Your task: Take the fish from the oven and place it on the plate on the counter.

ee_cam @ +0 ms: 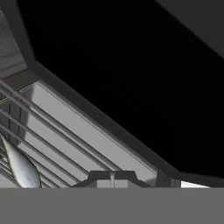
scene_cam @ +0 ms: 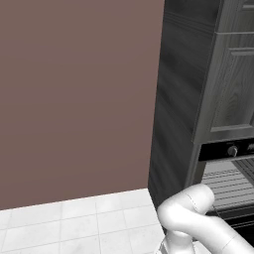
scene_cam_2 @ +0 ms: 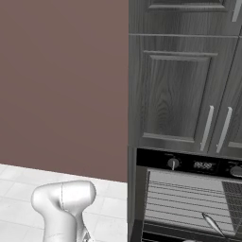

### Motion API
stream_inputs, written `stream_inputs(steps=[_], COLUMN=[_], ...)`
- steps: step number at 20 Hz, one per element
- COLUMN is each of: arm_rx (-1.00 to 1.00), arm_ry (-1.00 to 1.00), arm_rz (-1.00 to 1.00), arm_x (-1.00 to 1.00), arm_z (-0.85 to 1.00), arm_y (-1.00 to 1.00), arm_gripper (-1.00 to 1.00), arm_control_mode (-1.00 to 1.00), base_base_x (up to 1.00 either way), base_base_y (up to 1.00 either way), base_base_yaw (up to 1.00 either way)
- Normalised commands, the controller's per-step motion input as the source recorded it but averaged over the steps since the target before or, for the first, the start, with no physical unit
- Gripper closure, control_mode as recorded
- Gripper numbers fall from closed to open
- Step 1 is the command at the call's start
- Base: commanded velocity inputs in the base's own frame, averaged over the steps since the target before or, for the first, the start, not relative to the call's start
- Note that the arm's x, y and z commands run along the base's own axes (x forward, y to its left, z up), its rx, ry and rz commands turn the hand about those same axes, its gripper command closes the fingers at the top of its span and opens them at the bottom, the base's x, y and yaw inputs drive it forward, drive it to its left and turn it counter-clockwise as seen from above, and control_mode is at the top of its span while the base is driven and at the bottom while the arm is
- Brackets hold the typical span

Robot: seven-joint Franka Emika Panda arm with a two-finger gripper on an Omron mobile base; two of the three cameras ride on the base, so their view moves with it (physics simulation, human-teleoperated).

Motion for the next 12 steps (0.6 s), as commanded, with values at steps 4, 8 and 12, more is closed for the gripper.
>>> stream_inputs(steps=[4, 8, 12], arm_rx=[0.00, 0.01, 0.05], arm_ry=[-0.05, -0.08, -0.08], arm_rz=[0.00, 0.00, -0.01], arm_x=[-0.05, -0.43, -0.72], arm_z=[0.94, 0.93, 0.77], arm_y=[0.00, -0.14, -0.25], arm_gripper=[1.00, 1.00, 1.00], arm_control_mode=[-1.00, -1.00, -1.00], base_base_x=[0.00, 0.00, 0.00], base_base_y=[0.00, 0.00, 0.00], base_base_yaw=[0.00, 0.00, 0.00])
